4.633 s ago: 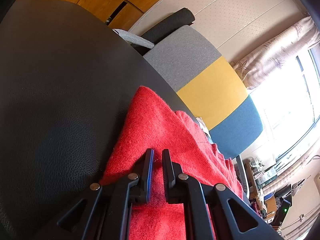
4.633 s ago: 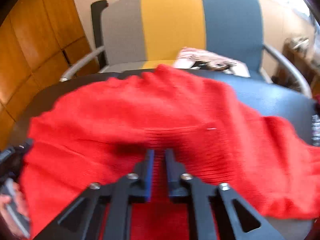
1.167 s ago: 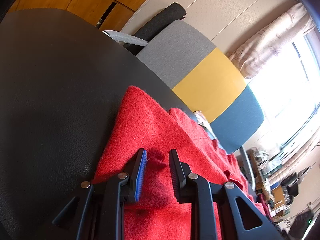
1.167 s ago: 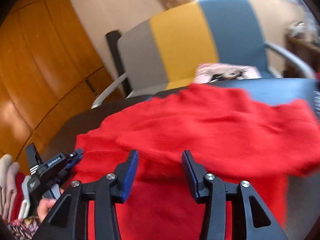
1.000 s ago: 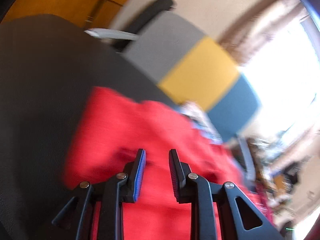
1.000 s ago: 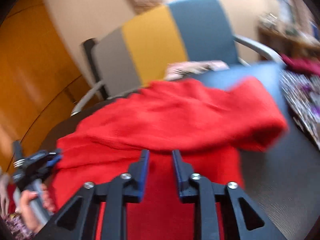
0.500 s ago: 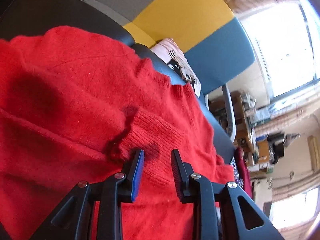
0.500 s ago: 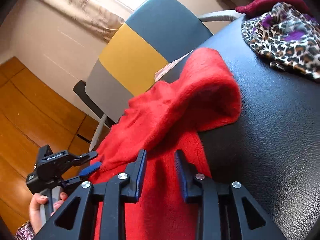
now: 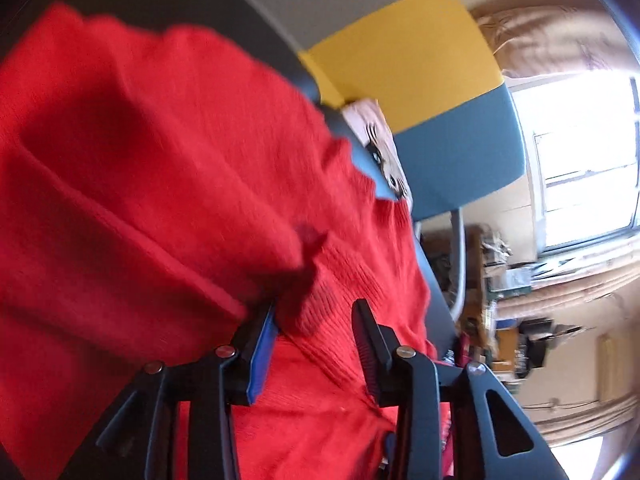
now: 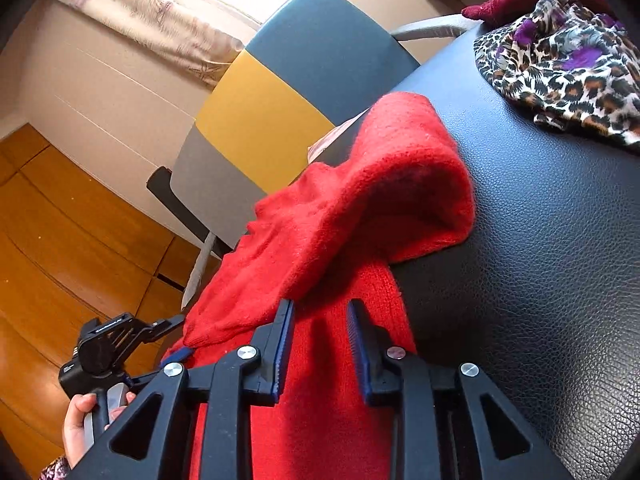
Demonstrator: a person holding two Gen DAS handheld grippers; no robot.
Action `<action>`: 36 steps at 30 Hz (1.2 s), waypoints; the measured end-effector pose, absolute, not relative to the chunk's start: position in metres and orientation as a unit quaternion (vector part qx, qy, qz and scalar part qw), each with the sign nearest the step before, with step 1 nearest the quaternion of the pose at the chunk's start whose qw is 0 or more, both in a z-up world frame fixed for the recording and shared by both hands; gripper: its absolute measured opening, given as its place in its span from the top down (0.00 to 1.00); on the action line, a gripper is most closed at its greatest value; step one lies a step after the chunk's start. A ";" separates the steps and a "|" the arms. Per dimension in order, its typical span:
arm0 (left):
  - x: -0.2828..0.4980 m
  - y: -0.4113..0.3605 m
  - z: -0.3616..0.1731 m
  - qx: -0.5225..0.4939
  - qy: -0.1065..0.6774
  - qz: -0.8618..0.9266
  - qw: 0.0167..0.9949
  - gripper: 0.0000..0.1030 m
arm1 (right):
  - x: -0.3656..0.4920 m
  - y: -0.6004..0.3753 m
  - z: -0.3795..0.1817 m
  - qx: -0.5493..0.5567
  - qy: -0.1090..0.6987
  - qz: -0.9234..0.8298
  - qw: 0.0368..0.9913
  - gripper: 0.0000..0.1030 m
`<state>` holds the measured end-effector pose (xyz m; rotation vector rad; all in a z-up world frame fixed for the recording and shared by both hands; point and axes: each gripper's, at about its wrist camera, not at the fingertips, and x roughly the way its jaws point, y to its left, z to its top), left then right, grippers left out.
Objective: Fold clothes
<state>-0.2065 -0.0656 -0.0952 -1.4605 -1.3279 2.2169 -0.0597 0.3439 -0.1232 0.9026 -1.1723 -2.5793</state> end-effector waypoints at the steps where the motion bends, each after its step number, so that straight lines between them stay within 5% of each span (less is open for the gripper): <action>1: -0.207 -0.064 -0.097 -0.488 -0.449 0.742 0.093 0.66 | -0.060 0.343 -0.123 0.303 -0.392 -0.865 0.083 0.73; 2: -0.206 -0.061 -0.096 -0.486 -0.444 0.747 0.097 0.67 | -0.061 0.343 -0.123 0.304 -0.390 -0.865 0.082 0.73; 4: -0.207 -0.055 -0.089 -0.480 -0.421 0.763 0.104 0.94 | -0.062 0.342 -0.122 0.305 -0.387 -0.866 0.080 0.73; 14: -0.199 -0.092 -0.016 -0.376 -0.379 0.832 0.150 0.94 | -0.068 0.336 -0.117 0.305 -0.385 -0.867 0.078 0.73; 23: -0.175 -0.141 -0.099 -0.403 -0.368 0.834 0.083 0.93 | -0.074 0.338 -0.118 0.314 -0.397 -0.858 0.089 0.70; 28: -0.158 -0.144 -0.117 -0.357 -0.378 0.847 0.114 0.92 | -0.089 0.355 -0.115 0.327 -0.446 -0.828 0.096 0.55; 33: -0.159 -0.149 -0.121 -0.350 -0.391 0.842 0.124 0.93 | -0.109 0.377 -0.123 0.319 -0.514 -0.791 0.086 0.63; 36: -0.158 -0.150 -0.122 -0.349 -0.392 0.842 0.126 0.93 | -0.115 0.386 -0.112 0.292 -0.506 -0.808 0.074 0.90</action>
